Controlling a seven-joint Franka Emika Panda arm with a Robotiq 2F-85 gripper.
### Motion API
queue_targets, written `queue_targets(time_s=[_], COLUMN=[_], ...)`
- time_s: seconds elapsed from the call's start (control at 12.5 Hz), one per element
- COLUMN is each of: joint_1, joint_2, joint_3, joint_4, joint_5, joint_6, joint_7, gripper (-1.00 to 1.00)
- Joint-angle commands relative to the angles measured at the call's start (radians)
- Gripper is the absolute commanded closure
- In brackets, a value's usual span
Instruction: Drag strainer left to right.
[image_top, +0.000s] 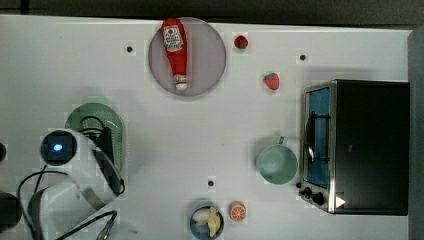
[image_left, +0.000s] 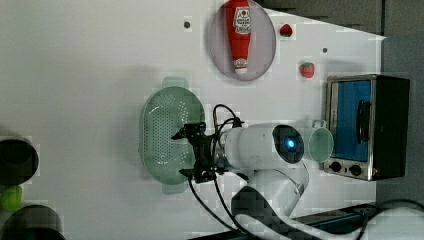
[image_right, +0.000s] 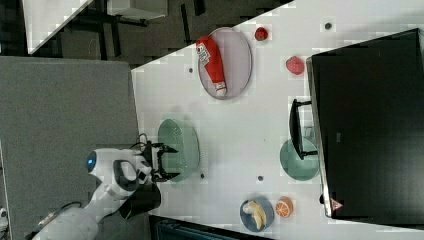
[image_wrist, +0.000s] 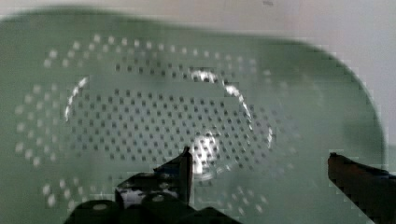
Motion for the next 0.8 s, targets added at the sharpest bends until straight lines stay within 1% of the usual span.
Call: queue_targets(time_s=[0.08,0.24,0.48,0.8], joint_1=[0.001,0.023,0.048,0.043], joint_2=[0.034,0.064,0.075,0.061], joint_3=[-0.041,-0.068,-0.114,-0.147], joint_4=[0.004,0.004,-0.006,-0.023], joint_5=[-0.022,-0.025,-0.027,-0.046], joint_6=[0.088,0.131,0.141,0.144], joint_7=[0.056,0.056,0.054,0.053], gripper=[-1.00,-1.00,-1.00,-1.00])
